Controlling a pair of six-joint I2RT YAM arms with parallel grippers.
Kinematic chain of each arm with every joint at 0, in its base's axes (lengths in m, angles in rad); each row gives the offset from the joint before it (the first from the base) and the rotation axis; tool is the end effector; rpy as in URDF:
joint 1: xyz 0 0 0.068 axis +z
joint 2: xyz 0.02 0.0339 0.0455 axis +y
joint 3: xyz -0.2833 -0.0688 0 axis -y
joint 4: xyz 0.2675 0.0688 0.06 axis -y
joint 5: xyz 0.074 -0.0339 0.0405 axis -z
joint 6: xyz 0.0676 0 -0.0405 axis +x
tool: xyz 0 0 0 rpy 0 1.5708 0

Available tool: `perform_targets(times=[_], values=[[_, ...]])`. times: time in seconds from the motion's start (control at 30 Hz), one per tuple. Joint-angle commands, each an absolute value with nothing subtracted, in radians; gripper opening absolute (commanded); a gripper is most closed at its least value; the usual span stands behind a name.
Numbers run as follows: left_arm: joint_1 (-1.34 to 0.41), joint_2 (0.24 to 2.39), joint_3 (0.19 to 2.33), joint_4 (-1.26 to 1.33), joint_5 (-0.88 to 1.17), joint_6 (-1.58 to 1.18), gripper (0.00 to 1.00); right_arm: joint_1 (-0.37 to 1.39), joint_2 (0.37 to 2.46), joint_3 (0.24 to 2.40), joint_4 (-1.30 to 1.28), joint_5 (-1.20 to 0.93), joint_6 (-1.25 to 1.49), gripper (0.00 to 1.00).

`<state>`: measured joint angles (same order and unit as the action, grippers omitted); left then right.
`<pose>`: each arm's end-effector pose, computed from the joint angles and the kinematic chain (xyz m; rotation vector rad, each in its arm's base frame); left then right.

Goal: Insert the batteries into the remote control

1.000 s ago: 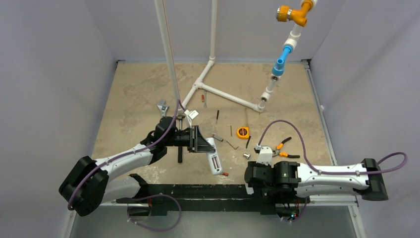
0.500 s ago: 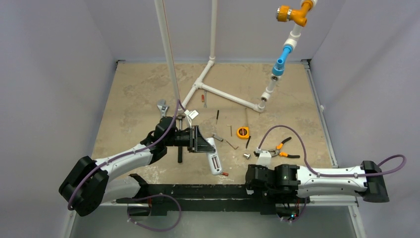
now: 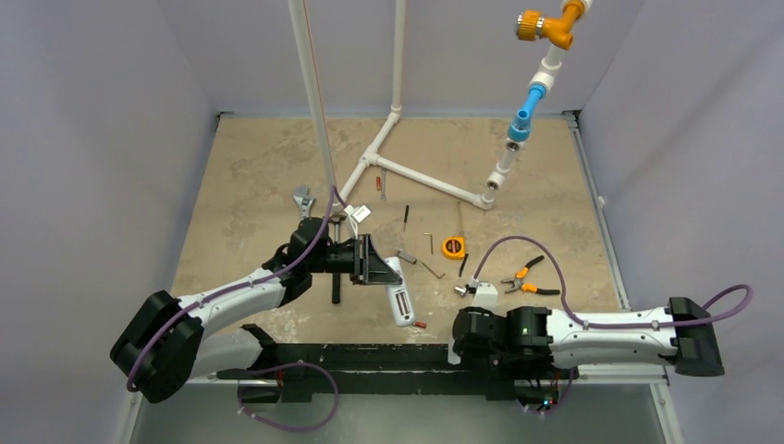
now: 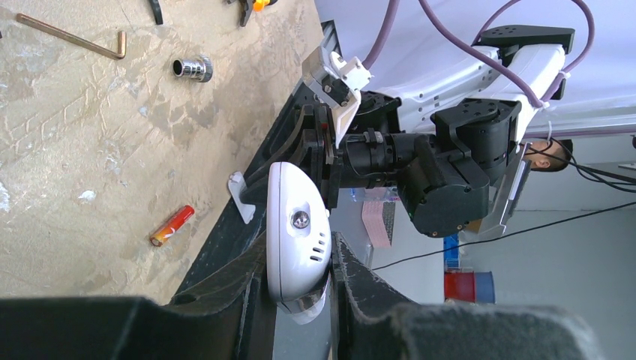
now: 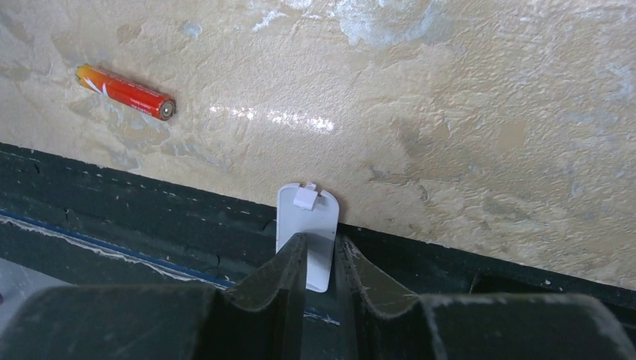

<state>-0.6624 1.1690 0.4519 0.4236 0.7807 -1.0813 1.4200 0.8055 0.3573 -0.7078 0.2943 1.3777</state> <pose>0.1813 -0.2018 0.2084 0.1971 2.2590 -1.8067 0.0414 0.1421 0.1290 0.0275 2.7422 0.4988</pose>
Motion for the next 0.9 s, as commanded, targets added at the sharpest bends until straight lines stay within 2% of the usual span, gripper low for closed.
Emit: perform_targets(times=[0.0,0.4,0.63,0.87], values=[[-0.666,1.172,0.471,0.458,0.790,-1.071,0.00,1.418,0.832,0.339,-0.687,0.295,1.358,0.19],[-0.666,1.169,0.460,0.470,0.790,-1.075,0.00,1.418,0.832,0.483,-0.695,0.398,1.206,0.04],[-0.666,1.164,0.453,0.471,0.790,-1.077,0.00,1.418,0.836,0.561,-0.749,0.475,1.162,0.03],[-0.666,1.162,0.460,0.462,0.790,-1.071,0.00,1.415,0.929,0.698,-0.961,0.589,1.150,0.03]])
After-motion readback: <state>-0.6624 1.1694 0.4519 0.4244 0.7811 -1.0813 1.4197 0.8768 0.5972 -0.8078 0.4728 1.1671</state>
